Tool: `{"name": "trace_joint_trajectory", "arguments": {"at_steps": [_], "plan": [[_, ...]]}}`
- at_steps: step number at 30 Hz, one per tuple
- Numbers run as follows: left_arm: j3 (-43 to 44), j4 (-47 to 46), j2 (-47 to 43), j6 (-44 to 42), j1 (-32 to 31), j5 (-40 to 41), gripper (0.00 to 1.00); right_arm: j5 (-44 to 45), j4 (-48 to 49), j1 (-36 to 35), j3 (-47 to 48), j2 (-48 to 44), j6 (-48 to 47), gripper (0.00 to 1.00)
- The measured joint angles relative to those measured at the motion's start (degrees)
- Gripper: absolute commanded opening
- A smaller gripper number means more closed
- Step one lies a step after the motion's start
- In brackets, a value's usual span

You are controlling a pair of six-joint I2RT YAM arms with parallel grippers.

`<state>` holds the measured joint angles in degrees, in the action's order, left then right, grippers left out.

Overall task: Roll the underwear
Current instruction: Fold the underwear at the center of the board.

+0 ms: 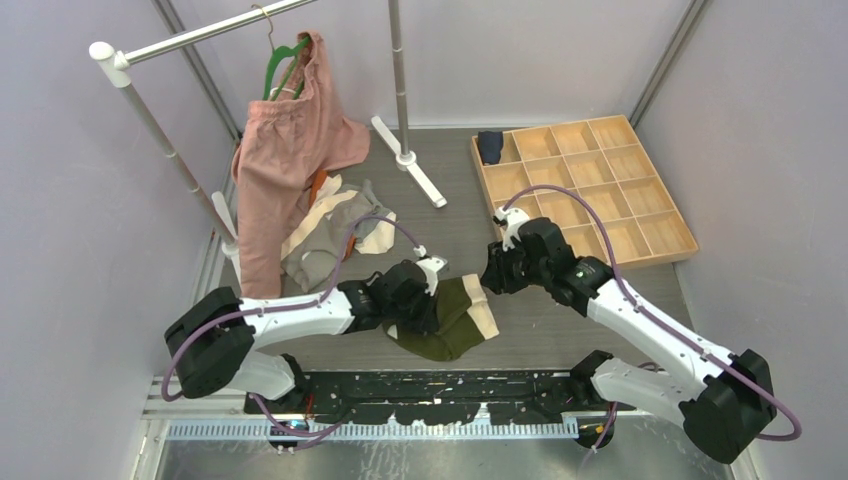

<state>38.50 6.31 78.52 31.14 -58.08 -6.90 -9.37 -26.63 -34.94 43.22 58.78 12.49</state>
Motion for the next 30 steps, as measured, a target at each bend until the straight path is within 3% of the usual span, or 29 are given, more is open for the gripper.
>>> {"name": "trace_joint_trajectory", "arguments": {"at_steps": [8,12,17,30], "plan": [[-1.4,-0.5,-4.2,0.2,-0.1,-1.0,0.19,0.6,7.6,0.0,-6.2,1.0,22.8,0.11],[-1.4,-1.2,-7.5,0.0,-0.1,-1.7,0.19,1.0,11.6,-0.4,-6.9,3.2,30.2,0.09],[-1.1,-1.2,-9.4,0.1,0.3,2.6,0.05,3.1,12.9,-1.9,-6.8,5.4,34.0,0.08],[-0.3,-0.4,0.3,0.8,3.6,11.1,0.01,10.3,8.5,-6.3,-9.9,15.3,39.5,0.08]]}}
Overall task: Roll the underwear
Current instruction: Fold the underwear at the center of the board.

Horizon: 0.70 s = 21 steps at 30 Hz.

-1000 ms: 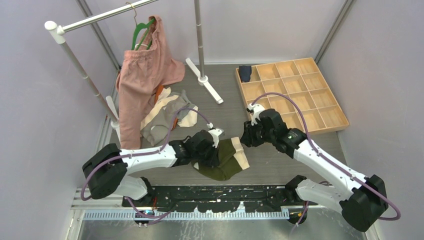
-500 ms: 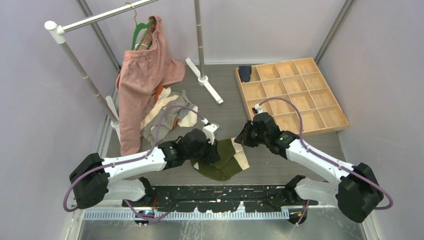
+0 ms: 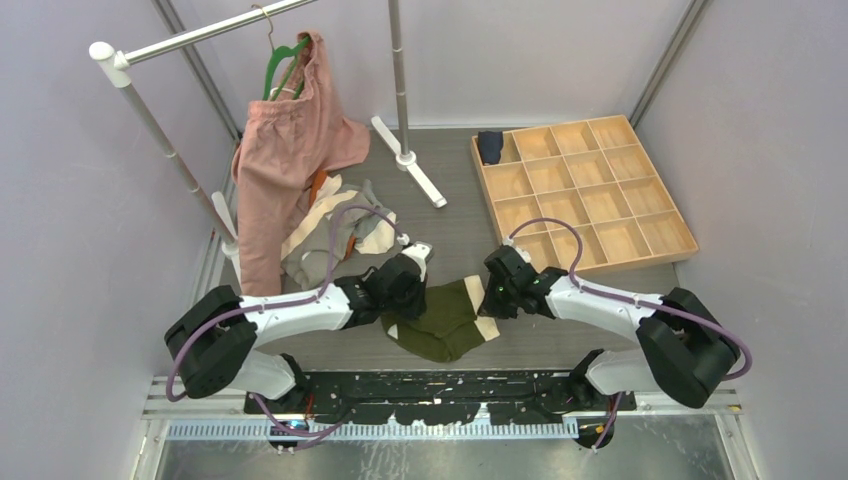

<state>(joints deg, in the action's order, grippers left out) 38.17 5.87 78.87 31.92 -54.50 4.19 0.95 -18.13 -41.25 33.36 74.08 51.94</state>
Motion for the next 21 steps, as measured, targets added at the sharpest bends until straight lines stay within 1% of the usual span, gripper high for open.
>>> {"name": "trace_joint_trajectory", "arguments": {"at_steps": [5,9,12,14,18,21], "plan": [[-0.1,0.0,0.1,0.6,0.3,1.4,0.01,2.1,0.2,-0.6,0.1,2.1,1.9,0.11],[-0.7,0.0,0.1,0.6,0.8,2.3,0.01,3.0,0.1,-1.2,0.3,1.6,1.5,0.18],[-1.3,0.3,0.1,0.6,1.3,2.5,0.01,4.3,-1.8,-1.8,0.3,-0.6,-0.7,0.22],[-1.9,0.4,0.1,0.6,1.7,2.7,0.01,5.1,-3.9,-1.9,0.3,-4.0,-2.3,0.24],[-3.5,0.6,0.0,0.8,2.1,2.8,0.01,5.6,-5.9,-1.9,1.3,-10.0,-3.6,0.23],[-5.3,0.2,-0.7,1.7,2.1,2.8,0.01,4.3,-5.3,-1.9,2.2,-10.3,-3.6,0.21]]}}
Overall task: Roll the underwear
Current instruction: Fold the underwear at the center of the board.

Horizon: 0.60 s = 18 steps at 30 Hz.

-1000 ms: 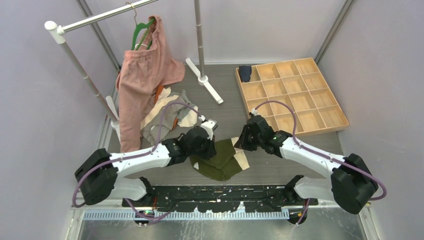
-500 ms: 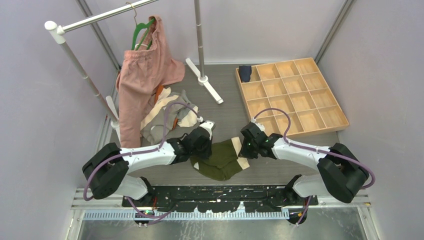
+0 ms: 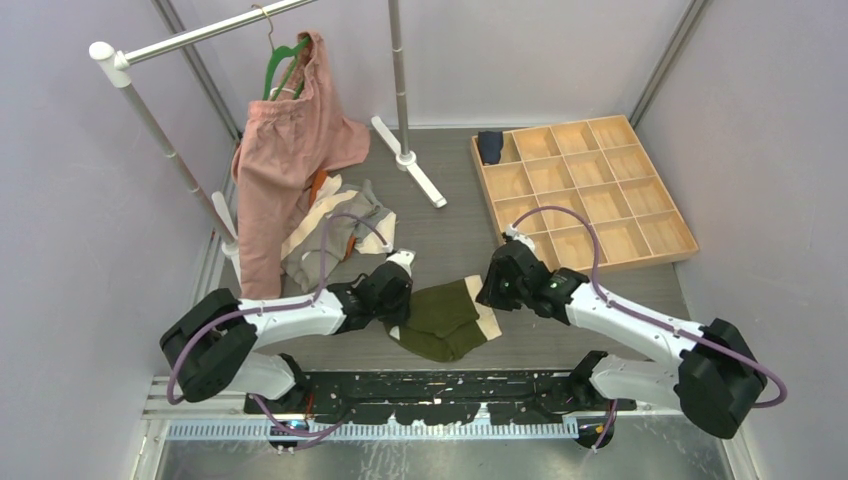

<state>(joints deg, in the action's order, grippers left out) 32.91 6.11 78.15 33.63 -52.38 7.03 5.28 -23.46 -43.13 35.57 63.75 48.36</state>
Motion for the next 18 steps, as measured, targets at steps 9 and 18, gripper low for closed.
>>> {"name": "trace_joint_trajectory", "arguments": {"at_steps": [9,18], "plan": [[-6.2,0.1,-7.5,5.2,-0.1,-0.5,0.01,-5.8,3.6,0.0,0.5,12.8,1.0,0.20],[-11.1,5.5,-17.4,10.0,-1.2,-0.4,0.01,-2.1,3.0,0.1,10.3,24.0,-6.8,0.19]]}}
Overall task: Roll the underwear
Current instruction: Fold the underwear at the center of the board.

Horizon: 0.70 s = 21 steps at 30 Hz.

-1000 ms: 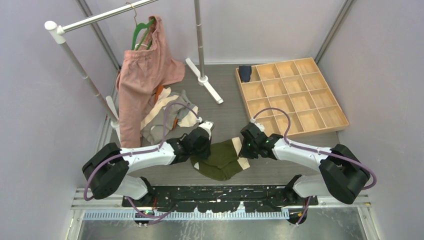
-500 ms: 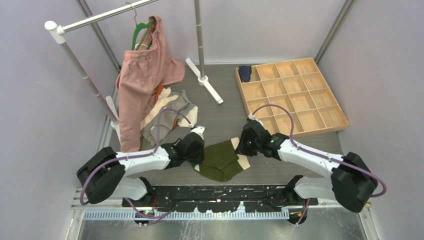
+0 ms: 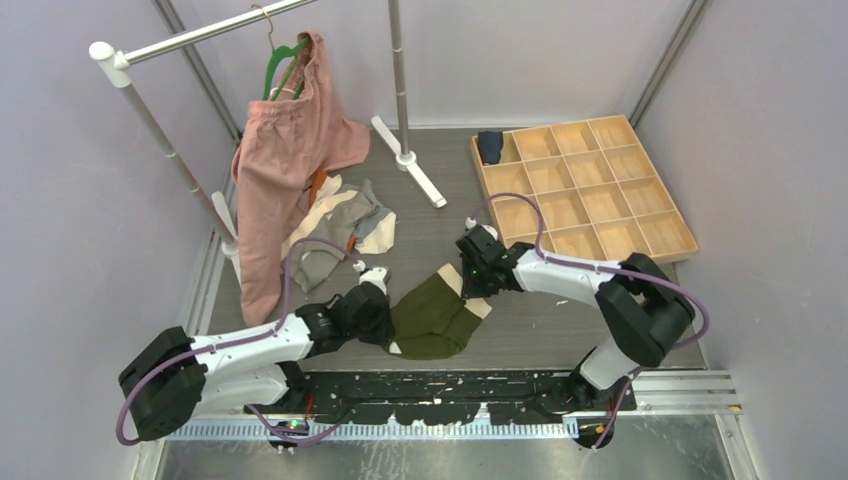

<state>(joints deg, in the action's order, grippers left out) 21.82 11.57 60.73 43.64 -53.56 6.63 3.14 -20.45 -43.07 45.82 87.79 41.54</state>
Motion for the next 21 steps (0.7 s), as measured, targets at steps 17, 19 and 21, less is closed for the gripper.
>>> {"name": "trace_joint_trajectory", "arguments": {"at_steps": [17,19,21], "plan": [[8.4,7.3,-8.2,-2.9,5.6,6.4,0.51,7.2,-4.2,1.9,6.9,-9.9,-9.9,0.70],[8.7,6.9,-6.9,-4.3,8.7,6.2,0.55,7.6,-5.4,2.8,7.1,-11.3,-7.3,0.75],[8.7,6.5,-5.0,-5.7,11.4,5.4,0.57,7.7,-6.5,3.5,8.1,-11.5,-3.9,0.76]]}}
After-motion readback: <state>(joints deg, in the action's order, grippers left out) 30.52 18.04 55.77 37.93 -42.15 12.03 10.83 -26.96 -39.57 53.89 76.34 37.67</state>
